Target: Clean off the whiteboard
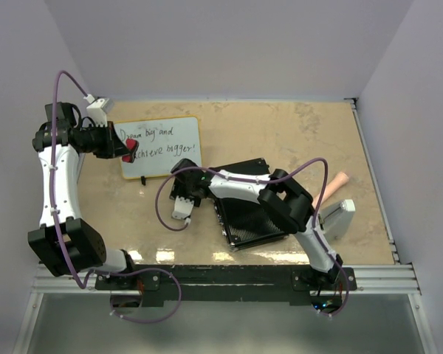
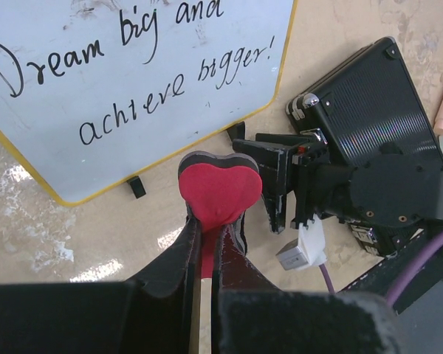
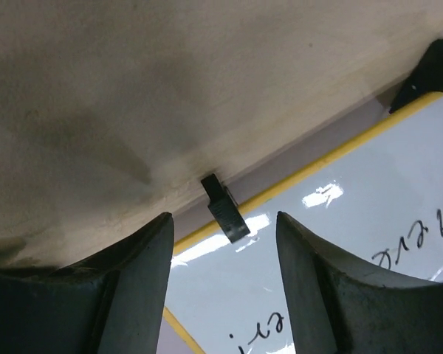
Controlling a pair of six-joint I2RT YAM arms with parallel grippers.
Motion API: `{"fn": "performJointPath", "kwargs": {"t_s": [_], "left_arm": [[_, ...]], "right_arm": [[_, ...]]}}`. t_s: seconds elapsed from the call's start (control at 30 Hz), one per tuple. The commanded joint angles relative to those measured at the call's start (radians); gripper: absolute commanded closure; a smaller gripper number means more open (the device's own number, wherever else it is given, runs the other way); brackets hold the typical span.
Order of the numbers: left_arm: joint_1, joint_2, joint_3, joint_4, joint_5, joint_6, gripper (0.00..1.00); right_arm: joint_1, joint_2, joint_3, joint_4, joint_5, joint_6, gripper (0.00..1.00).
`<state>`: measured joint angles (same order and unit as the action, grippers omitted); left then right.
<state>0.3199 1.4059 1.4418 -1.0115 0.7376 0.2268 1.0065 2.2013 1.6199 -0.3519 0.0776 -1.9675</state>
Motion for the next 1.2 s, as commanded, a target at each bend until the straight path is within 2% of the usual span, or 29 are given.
{"fn": "performJointPath", "kwargs": {"t_s": [0.0, 0.17, 0.27, 0.3, 0.47, 0.6, 0.87, 1.17], "left_arm": [[0.01, -0.022, 0.009, 0.005, 0.04, -0.012, 1.0], [0.011, -0.035, -0.009, 0.016, 0.042, -0.015, 1.0], [0.011, -0.025, 0.002, 0.016, 0.051, -0.018, 1.0], [0.013, -0.024, 0.006, 0.013, 0.052, -0.018, 1.0], [0.011, -0.019, 0.017, 0.008, 0.052, -0.015, 1.0], [0.013, -0.018, 0.014, 0.011, 0.049, -0.015, 1.0], [0.013, -0.008, 0.012, 0.019, 0.057, -0.021, 1.0], [0.016, -0.01, -0.006, 0.03, 0.016, -0.023, 1.0]], "right_arm": [[-0.011, 0.054, 0.06, 0.01, 0.079, -0.056, 0.43], [-0.023, 0.087, 0.074, 0.04, 0.09, -0.073, 0.48], [-0.023, 0.101, 0.071, 0.063, 0.097, -0.088, 0.57], [-0.023, 0.104, 0.071, 0.065, 0.097, -0.094, 0.63], [-0.014, 0.097, 0.078, 0.047, 0.094, -0.102, 0.81], [0.003, 0.063, 0.063, 0.002, 0.068, -0.103, 1.0], [0.09, -0.006, 0.011, -0.056, -0.004, -0.099, 1.0], [0.181, 0.02, 0.051, -0.113, 0.022, -0.082, 1.0]]}}
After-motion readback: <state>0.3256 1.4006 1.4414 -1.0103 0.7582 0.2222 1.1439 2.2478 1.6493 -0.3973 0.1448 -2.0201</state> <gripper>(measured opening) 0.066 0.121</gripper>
